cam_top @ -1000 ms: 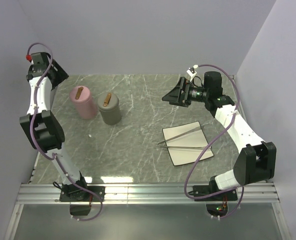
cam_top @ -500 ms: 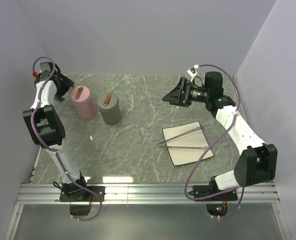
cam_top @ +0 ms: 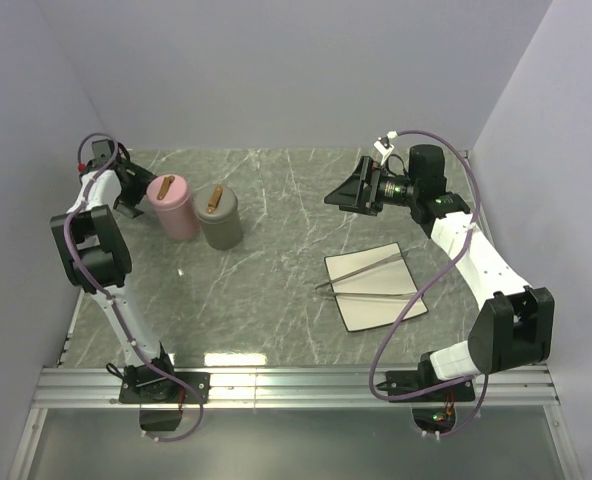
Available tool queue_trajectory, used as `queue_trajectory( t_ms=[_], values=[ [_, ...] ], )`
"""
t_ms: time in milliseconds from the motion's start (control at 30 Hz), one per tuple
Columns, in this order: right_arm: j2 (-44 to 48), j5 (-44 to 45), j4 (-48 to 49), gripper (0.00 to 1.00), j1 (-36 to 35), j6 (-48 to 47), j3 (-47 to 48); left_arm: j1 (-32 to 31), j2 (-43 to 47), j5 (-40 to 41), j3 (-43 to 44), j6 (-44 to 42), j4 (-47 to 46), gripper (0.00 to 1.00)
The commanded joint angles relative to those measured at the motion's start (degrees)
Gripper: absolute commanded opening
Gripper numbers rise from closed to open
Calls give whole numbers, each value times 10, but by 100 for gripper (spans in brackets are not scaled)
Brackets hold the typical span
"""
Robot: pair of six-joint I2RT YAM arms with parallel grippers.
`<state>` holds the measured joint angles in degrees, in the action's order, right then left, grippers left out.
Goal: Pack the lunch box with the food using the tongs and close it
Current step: Move the packing box to the center of the board.
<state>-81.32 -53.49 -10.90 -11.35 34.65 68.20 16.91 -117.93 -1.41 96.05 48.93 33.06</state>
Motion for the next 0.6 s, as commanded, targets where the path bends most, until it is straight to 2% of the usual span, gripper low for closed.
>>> queue_trajectory(
  t_ms=[0,567],
  values=[
    [8,-10,12,100,3,-7,4,-11,-3,-24,-10,14,-10,87],
    [6,-13,18,99,3,-3,-4,-75,40,-78,-102,42,-58,88]
  ],
)
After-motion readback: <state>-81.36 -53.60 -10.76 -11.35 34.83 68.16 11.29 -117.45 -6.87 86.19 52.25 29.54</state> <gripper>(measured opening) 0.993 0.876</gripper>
